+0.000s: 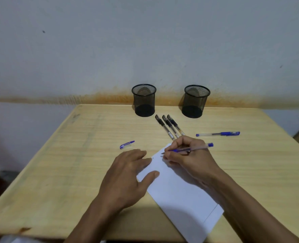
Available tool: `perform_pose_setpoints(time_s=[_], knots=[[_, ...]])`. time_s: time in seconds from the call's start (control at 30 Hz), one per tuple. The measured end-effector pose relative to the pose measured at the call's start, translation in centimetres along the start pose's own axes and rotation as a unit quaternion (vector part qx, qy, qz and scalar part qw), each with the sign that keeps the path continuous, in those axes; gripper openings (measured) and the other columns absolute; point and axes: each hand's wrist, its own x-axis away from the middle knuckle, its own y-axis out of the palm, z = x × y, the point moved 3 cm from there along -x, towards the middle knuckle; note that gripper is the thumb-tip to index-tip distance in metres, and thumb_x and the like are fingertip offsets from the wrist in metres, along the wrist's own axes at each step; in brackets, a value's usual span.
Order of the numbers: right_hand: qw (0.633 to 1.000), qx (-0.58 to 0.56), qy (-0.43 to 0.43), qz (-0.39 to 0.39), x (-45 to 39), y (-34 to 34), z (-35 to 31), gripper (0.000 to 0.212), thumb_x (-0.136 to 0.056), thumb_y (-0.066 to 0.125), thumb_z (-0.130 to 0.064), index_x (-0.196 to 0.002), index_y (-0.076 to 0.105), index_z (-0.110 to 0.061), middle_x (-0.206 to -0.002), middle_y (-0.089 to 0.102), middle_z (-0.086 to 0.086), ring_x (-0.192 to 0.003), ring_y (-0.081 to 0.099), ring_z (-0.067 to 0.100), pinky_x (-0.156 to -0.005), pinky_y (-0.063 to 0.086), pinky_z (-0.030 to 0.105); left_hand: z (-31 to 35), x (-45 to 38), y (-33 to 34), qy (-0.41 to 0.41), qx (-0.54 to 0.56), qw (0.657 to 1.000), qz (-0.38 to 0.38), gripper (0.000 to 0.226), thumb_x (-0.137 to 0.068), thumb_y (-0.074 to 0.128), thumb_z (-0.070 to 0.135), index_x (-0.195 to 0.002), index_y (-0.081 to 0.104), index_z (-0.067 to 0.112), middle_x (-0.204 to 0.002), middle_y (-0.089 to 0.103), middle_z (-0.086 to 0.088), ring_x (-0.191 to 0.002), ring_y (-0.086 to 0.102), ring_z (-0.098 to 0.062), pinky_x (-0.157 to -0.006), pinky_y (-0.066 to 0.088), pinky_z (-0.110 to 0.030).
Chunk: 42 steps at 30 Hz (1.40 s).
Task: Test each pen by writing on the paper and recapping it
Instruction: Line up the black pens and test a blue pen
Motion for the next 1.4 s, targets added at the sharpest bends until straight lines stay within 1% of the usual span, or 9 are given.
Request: perform_pose_setpoints(time_s=[0.2, 0.3, 0.5, 0.6, 0.67, 0.83, 0.97, 1.13, 1.4], knots=[[0.990, 0.128, -0.036, -0.049, -2.5, 0.6, -0.7, 0.012, -0.079, 0.078, 0.005, -0.085, 0.069, -0.001, -0.084, 0.076, 0.014, -0.078, 0.075, 0.027, -0.070, 0.065, 0.035, 0.0, -0.2, 0.1, 0.006, -0.005, 1.000, 0.003, 0.051, -0.083, 0.054, 0.065, -0.120, 0.068, 0.033, -0.134, 0.060, 0.012, -0.130, 0.046, -0.007, -0.104, 0.028, -0.022], [0.989, 0.134, -0.047, -0.045, -3.2, 0.7, -0.5, 0.014, -0.078, 0.078, 0.008, -0.085, 0.067, 0.003, -0.077, 0.075, 0.016, -0.075, 0.074, 0.032, -0.066, 0.064, 0.031, 0.0, -0.2, 0.2, -0.001, 0.003, 1.000, 0.002, 0.054, -0.082, 0.053, 0.067, -0.123, 0.066, 0.034, -0.137, 0.057, 0.015, -0.132, 0.043, -0.005, -0.105, 0.025, -0.020], [0.994, 0.088, -0.044, -0.051, -3.6, 1.2, 0.1, 0.012, -0.078, 0.075, 0.014, -0.082, 0.064, 0.014, -0.073, 0.069, 0.031, -0.069, 0.070, 0.047, -0.063, 0.061, 0.053, -0.5, -0.2, 0.8, 0.025, -0.010, 0.999, 0.031, 0.048, -0.082, 0.061, 0.058, -0.110, 0.075, 0.021, -0.123, 0.069, 0.001, -0.119, 0.059, -0.015, -0.104, 0.041, -0.032], [0.992, 0.099, -0.049, -0.063, -3.8, 0.9, 0.2, 0.011, -0.077, 0.077, 0.012, -0.084, 0.068, 0.011, -0.078, 0.072, 0.027, -0.073, 0.073, 0.040, -0.065, 0.065, 0.041, -0.6, -0.1, 1.0, 0.061, -0.021, 0.995, 0.072, 0.043, -0.084, 0.066, 0.050, -0.105, 0.076, 0.014, -0.119, 0.070, -0.004, -0.115, 0.062, -0.021, -0.101, 0.044, -0.037], [0.994, 0.084, -0.053, -0.054, -3.9, 0.9, 0.1, 0.012, -0.077, 0.075, 0.015, -0.084, 0.065, 0.015, -0.075, 0.069, 0.031, -0.065, 0.070, 0.036, -0.060, 0.062, 0.034, -0.6, -0.1, 1.0, 0.075, -0.022, 0.993, 0.088, 0.041, -0.084, 0.069, 0.047, -0.104, 0.076, 0.012, -0.118, 0.071, -0.006, -0.113, 0.063, -0.024, -0.098, 0.046, -0.042], [0.994, 0.055, -0.059, -0.080, -4.1, 1.5, 0.6, 0.015, -0.074, 0.068, 0.024, -0.070, 0.054, 0.018, -0.061, 0.055, 0.040, -0.050, 0.053, 0.040, -0.050, 0.047, 0.045, -0.4, -0.4, 0.8, 0.076, -0.025, 0.994, 0.078, 0.041, -0.083, 0.069, 0.046, -0.105, 0.075, 0.012, -0.118, 0.070, -0.008, -0.113, 0.064, -0.026, -0.095, 0.048, -0.045], [0.992, 0.075, -0.063, -0.079, -4.2, 1.5, 0.8, 0.016, -0.076, 0.073, 0.018, -0.072, 0.057, 0.015, -0.062, 0.061, 0.035, -0.050, 0.057, 0.043, -0.051, 0.051, 0.044, -0.4, -0.4, 0.9, 0.062, -0.024, 0.996, 0.057, 0.041, -0.083, 0.068, 0.047, -0.107, 0.075, 0.015, -0.120, 0.070, -0.007, -0.116, 0.063, -0.026, -0.095, 0.049, -0.048], [0.992, 0.073, -0.064, -0.086, -4.6, 1.7, 1.2, 0.021, -0.070, 0.072, 0.019, -0.061, 0.057, 0.008, -0.050, 0.058, 0.020, -0.044, 0.055, 0.029, -0.048, 0.048, 0.033, -0.5, -0.4, 1.0, 0.053, -0.024, 0.997, 0.041, 0.044, -0.083, 0.066, 0.049, -0.109, 0.074, 0.015, -0.122, 0.069, -0.007, -0.118, 0.062, -0.026, -0.095, 0.048, -0.050], [0.994, 0.059, -0.062, -0.073, -4.4, 1.8, 1.2, 0.021, -0.068, 0.073, 0.015, -0.062, 0.054, 0.008, -0.052, 0.057, 0.026, -0.045, 0.053, 0.030, -0.049, 0.046, 0.037, -0.5, -0.2, 1.0, 0.050, -0.021, 0.997, 0.047, 0.043, -0.082, 0.068, 0.048, -0.110, 0.074, 0.016, -0.122, 0.069, -0.007, -0.119, 0.062, -0.025, -0.097, 0.047, -0.052]])
